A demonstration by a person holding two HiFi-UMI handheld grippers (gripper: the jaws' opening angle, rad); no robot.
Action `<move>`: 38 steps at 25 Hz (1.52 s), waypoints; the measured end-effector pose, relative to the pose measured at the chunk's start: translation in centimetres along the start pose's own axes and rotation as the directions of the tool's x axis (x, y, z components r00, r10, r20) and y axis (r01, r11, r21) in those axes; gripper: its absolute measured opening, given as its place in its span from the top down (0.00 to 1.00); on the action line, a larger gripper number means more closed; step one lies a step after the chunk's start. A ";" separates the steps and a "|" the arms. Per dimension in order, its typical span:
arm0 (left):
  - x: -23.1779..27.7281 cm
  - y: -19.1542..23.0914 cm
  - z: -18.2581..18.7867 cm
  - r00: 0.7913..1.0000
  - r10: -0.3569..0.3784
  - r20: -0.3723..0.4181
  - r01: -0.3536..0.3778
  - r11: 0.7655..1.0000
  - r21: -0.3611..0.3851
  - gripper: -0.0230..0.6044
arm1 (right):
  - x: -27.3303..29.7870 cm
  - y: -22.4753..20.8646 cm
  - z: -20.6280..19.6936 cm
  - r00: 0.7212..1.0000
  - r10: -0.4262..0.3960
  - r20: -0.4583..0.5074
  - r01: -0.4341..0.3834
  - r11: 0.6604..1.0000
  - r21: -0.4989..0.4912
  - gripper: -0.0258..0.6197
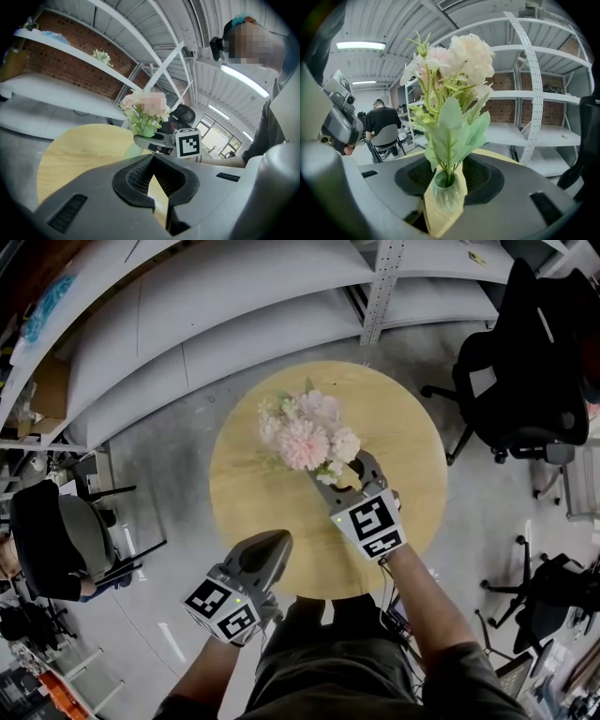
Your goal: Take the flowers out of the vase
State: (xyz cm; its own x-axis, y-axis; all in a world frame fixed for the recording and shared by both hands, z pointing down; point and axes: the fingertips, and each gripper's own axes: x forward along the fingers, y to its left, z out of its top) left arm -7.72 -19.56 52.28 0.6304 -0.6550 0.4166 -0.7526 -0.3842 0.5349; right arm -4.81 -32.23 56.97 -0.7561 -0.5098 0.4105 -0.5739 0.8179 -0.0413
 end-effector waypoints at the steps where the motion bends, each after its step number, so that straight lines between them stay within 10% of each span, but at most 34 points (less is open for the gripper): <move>1: 0.0 0.0 0.0 1.000 -0.001 0.001 0.001 1.000 0.000 0.95 | 0.0 -0.1 0.1 1.000 -0.009 0.006 0.009 1.000 0.000 0.71; 38: -6.8 -4.5 7.3 0.981 -0.094 0.170 0.074 0.990 0.122 0.95 | -10.8 1.2 17.9 0.956 -0.115 0.268 0.104 0.993 0.053 0.86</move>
State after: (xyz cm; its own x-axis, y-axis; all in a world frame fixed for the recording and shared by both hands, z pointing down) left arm -9.99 -18.15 41.65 0.6571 -0.7167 0.2336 -0.7213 -0.5079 0.4709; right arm -2.97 -30.55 36.17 -0.7418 -0.6530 0.1529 -0.6654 0.7450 -0.0466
